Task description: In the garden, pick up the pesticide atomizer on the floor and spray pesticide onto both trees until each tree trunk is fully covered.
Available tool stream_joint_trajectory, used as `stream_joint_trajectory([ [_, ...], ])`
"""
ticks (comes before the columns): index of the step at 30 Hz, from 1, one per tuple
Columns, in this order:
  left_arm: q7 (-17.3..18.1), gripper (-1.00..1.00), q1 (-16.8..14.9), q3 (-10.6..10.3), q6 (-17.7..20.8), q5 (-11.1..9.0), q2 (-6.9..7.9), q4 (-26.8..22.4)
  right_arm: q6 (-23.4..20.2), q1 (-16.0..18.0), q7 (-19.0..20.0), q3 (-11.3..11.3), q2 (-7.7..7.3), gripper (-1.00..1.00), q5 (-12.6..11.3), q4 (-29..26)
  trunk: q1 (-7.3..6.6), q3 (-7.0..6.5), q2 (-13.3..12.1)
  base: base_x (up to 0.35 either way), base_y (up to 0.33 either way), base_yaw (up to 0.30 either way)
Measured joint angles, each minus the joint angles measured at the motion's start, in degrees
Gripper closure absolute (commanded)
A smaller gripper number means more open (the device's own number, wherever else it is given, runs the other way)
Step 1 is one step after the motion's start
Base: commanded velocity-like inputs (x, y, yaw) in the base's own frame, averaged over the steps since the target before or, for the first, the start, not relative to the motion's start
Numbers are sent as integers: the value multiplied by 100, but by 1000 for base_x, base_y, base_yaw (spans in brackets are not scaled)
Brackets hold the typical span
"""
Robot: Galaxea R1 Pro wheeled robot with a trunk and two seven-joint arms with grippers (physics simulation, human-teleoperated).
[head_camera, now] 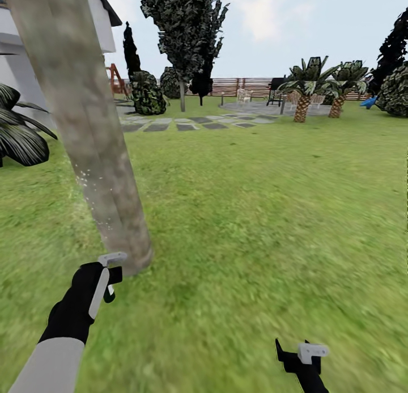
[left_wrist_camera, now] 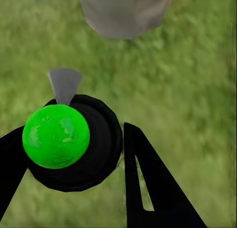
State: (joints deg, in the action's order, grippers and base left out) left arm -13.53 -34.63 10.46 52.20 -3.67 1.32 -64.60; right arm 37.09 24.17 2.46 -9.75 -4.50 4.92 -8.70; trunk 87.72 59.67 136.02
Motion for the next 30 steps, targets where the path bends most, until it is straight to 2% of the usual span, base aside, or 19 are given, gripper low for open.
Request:
stream_joint_trajectory([
  [7,-1,100,0,0,0,-2,0,0,0,0,0,0,12,-100,0,0,0,0,0,84,-273,56],
  [19,-1,100,1,0,0,2,0,0,0,0,0,0,16,-100,0,0,0,0,0,93,-273,259],
  [30,-1,100,3,0,0,-1,0,0,0,0,0,0,10,-100,0,0,0,0,0,93,-273,19],
])
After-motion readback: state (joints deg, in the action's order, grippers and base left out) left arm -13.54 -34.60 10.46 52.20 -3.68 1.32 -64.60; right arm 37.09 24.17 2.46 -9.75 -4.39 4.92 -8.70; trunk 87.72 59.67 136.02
